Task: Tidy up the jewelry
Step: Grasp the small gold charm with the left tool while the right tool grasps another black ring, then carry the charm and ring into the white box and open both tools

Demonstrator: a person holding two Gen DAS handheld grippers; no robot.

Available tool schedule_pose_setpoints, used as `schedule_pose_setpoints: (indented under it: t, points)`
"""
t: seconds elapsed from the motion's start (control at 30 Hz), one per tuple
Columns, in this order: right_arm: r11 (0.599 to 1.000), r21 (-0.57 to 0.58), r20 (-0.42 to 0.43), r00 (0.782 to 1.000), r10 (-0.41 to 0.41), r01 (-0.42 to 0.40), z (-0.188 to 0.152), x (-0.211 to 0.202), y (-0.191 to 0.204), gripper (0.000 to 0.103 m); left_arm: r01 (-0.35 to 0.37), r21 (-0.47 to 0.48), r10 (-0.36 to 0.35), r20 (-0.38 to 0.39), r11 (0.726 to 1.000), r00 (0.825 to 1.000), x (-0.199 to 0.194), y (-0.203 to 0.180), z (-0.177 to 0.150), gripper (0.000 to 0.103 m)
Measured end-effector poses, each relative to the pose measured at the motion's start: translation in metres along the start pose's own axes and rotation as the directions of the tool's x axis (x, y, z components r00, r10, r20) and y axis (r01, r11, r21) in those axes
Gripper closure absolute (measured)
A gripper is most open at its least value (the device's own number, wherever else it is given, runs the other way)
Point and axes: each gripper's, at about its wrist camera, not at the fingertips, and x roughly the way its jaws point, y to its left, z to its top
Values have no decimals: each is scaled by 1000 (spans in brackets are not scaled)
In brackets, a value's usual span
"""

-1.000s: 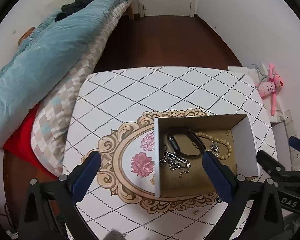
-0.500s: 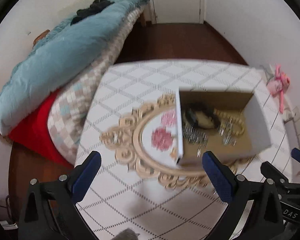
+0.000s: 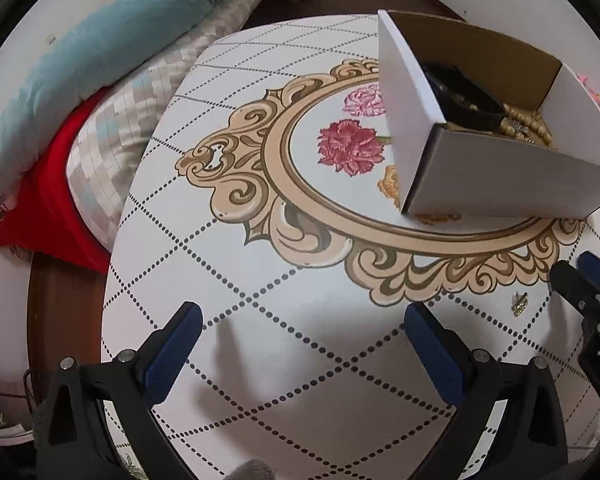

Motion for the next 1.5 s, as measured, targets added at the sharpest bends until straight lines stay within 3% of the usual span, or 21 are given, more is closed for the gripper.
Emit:
schedule_pose_setpoints:
  t: [0.03, 0.1, 0.3, 0.53, 0.6, 0.73, 0.8, 0.87, 0.97, 1.1, 1.33, 1.5]
  points:
    - [1000, -14, 9, 1000, -21, 21, -1, 0, 3, 67, 0, 0, 0, -1, 1000, 1000, 0, 0, 0, 0]
    - [998, -39, 20, 999, -40, 41, -3, 0, 10, 90, 13, 1, -13, -1, 1000, 1000, -1, 0, 0, 0]
    - [1000, 6, 36, 999, -18, 18, -7, -9, -3, 90, 74, 7, -74, 29, 997, 997, -17, -13, -2, 0]
    - [991, 135, 57, 998, -23, 15, -18, -32, -54, 90, 229, 42, -231, 42, 972, 972, -32, -53, -10, 1]
    - [988, 151, 56, 998, -39, 31, -25, -35, -65, 90, 239, 74, -242, 41, 968, 969, -32, -67, -11, 8]
    - [981, 187, 44, 998, -51, 42, -36, -35, -83, 90, 243, 113, -246, 19, 963, 969, -26, -85, -13, 43]
    - [980, 196, 39, 998, -55, 46, -40, -35, -89, 90, 229, 135, -236, 39, 964, 971, -29, -94, -14, 49]
    - [978, 201, 40, 998, -56, 47, -41, -35, -91, 90, 231, 141, -240, 50, 963, 969, -34, -98, -14, 68]
    - [978, 205, 40, 998, -53, 44, -42, -34, -94, 90, 232, 161, -243, 55, 959, 968, -34, -103, -10, 84]
    - [978, 205, 45, 998, -51, 41, -41, -34, -92, 90, 232, 173, -245, 61, 957, 968, -33, -102, -8, 93]
    - [979, 204, 52, 998, -42, 31, -39, -38, -90, 90, 239, 177, -255, 69, 955, 965, -33, -97, -7, 97]
    - [980, 198, 86, 996, -20, 2, -33, -54, -83, 90, 273, 181, -294, 98, 945, 951, -59, -89, -5, 97]
